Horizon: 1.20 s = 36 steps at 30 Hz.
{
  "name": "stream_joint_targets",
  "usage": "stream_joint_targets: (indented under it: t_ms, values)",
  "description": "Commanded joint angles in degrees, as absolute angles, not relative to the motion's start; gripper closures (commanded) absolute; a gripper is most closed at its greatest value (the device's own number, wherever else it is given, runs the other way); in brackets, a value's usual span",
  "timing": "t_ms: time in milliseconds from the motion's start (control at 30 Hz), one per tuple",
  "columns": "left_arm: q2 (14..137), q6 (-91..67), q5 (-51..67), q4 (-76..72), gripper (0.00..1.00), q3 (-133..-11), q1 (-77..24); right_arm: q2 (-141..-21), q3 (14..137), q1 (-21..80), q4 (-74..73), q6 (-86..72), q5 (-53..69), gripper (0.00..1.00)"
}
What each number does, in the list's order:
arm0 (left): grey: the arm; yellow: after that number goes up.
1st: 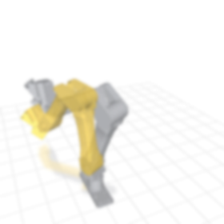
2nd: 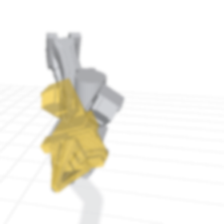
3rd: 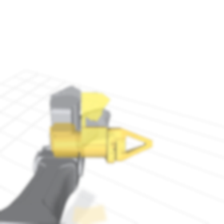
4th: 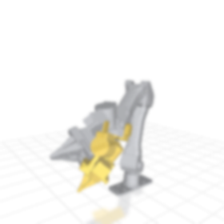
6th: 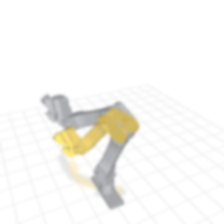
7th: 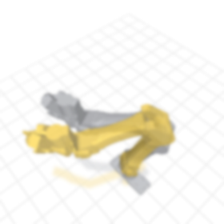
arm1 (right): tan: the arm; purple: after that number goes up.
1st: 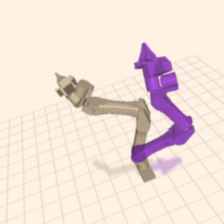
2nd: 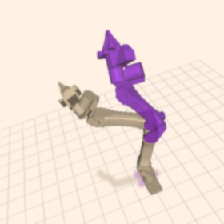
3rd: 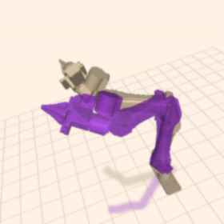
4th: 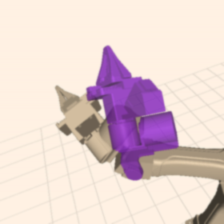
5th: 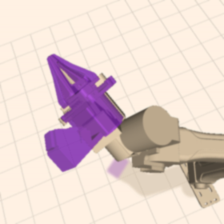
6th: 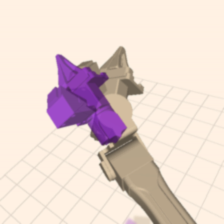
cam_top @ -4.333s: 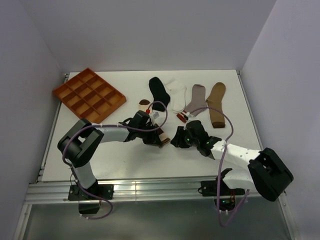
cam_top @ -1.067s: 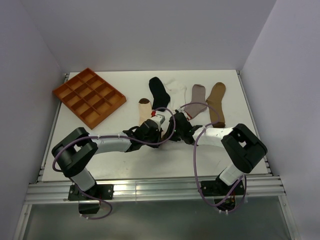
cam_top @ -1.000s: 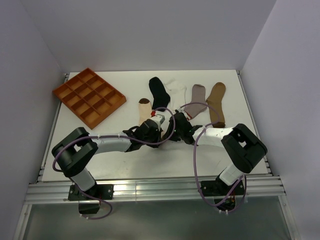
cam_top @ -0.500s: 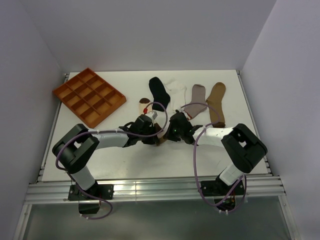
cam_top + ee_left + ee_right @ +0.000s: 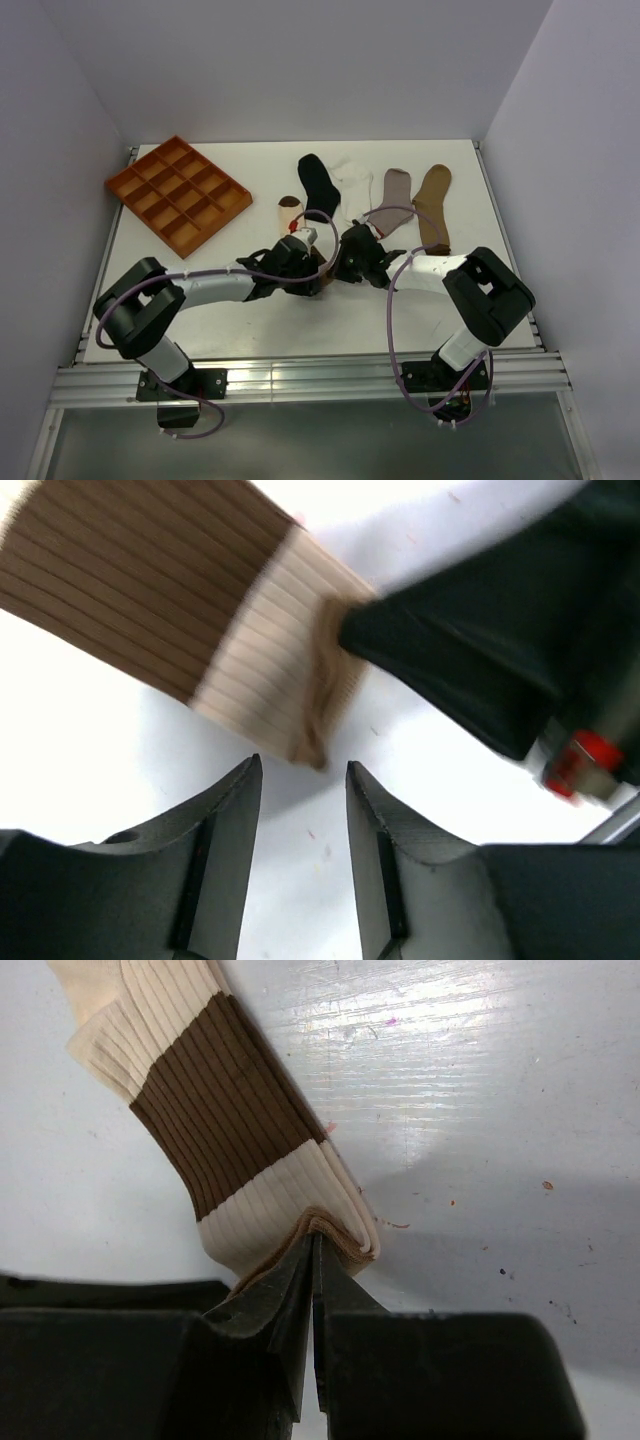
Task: Roll the socks
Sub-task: Roll the sock at the center of the board.
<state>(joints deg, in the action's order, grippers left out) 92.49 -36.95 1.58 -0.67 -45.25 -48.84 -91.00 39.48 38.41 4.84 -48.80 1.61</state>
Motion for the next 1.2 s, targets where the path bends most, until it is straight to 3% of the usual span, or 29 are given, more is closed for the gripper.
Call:
stream_joint_targets:
  t_ms: [0,167,467,667,1167]
  values:
    - [87.46,-32.35,-5.87,0.53,0.54,-45.0,-52.38,-90.62,38.67,37.97,0.44,-48.16,0.53,0.91]
    - [84.29,-23.05,-13.17,-6.93,0.54,-41.93,-57.82,-90.61,38.67,37.97,0.44,-47.99,0.97,0.91]
    - [87.62,-14.6,-13.71,-12.47,0.56,-41.84,-62.13,-90.79,38.76,37.97,0.44,-48.08,1.58,0.91]
    - [90.87,-13.01,-15.47,-12.92,0.61,-43.42,-62.75,-91.05,38.85,37.97,0.44,-48.08,1.85,0.91]
    - [93.34,-11.16,-18.72,-14.59,0.61,-44.47,-62.75,-91.67,38.94,37.79,0.44,-47.81,2.72,0.91]
